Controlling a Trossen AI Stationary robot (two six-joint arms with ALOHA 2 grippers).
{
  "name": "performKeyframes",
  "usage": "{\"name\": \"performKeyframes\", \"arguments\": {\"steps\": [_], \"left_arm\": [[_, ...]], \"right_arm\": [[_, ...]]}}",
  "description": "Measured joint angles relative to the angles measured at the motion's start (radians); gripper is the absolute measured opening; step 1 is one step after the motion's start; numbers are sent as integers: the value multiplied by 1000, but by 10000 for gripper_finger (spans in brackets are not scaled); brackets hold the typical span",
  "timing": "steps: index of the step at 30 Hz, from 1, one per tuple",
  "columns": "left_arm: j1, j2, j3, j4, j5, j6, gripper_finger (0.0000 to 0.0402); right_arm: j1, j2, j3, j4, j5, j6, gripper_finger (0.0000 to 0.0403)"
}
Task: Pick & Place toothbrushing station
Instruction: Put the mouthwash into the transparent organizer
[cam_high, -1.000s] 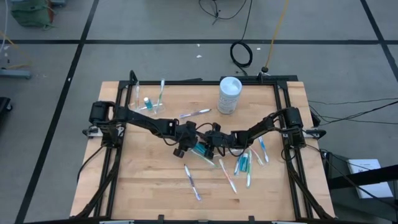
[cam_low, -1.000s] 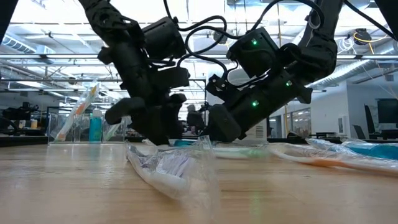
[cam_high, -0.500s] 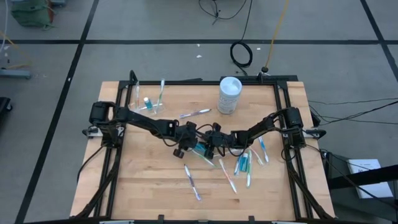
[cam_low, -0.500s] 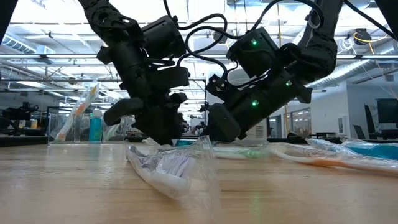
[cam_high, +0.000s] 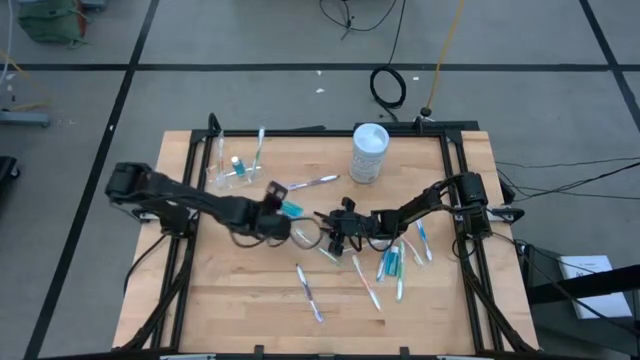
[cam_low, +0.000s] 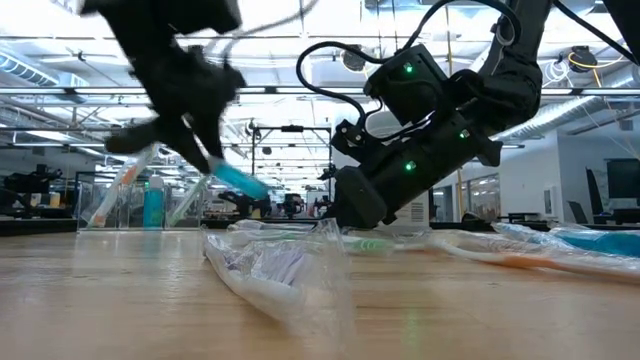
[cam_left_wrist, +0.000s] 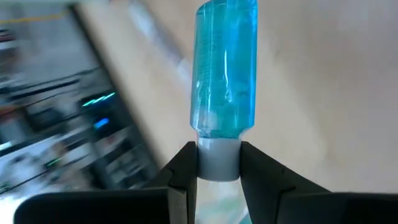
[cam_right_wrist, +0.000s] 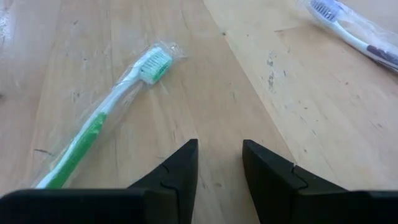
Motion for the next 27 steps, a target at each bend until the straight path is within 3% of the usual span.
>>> {"name": "performKeyframes", "arguments": {"steps": [3, 6, 18, 27], "left_arm": [[-22, -76, 0, -143, -151, 10, 88], [-27, -139, 0, -288, -224, 38, 88], [138, -187, 1, -766, -177, 1, 88], [335, -180, 1, -732, -188, 167, 88]], "right_arm": [[0, 0, 0, 3, -3, 7, 121], [0, 0, -1, 7, -4, 23, 121], [0, 1, -1, 17, -5, 24, 121], [0, 1, -1, 18, -5, 23, 121]]}}
